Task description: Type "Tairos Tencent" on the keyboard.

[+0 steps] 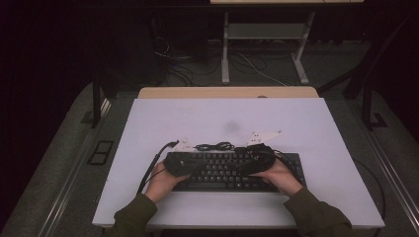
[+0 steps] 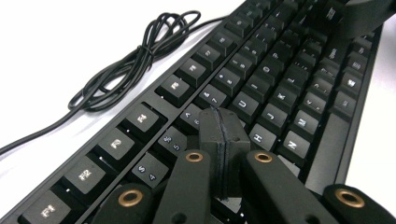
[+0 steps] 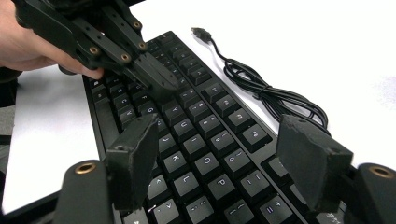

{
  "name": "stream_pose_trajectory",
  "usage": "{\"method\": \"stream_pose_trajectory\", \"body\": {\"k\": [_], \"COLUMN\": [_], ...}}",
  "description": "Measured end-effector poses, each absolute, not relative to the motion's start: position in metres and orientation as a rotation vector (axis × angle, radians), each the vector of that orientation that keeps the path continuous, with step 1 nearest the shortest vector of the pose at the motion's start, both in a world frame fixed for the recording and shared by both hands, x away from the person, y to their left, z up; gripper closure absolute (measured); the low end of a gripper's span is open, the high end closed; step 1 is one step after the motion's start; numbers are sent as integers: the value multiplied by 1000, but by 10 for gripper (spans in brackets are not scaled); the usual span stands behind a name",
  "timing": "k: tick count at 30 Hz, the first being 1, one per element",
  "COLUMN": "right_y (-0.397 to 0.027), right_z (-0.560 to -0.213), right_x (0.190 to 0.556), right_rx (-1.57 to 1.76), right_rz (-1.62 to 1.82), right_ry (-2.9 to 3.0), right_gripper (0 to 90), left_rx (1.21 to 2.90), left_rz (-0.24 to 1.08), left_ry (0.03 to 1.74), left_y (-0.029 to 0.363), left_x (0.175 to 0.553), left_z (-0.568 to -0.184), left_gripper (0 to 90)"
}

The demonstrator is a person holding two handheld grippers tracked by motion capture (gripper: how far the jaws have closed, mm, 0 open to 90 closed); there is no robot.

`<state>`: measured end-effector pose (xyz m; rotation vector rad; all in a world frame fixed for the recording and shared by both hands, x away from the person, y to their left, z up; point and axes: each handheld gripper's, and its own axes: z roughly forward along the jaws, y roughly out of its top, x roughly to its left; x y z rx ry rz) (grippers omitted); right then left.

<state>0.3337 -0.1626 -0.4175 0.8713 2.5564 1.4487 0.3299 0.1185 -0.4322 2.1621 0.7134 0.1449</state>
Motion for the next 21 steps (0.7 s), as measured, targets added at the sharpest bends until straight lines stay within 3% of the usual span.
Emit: {"method": "stream_pose_trajectory", "body": {"k": [15,21], "right_y": [-177,-188], "right_z": [-418,-416], "right_x": [335,333], "right_rx": [903,939], "right_rz": [1461,1471], "right_ry": [2501,2453], "right_gripper": [229,204], "left_rx": [2100,2081], "left_rz": [182,215], "left_ry": [729,724], "left_y": [134,139], "left_x": [327,323], "left_z": [-419,-415], "left_gripper": [471,359]}}
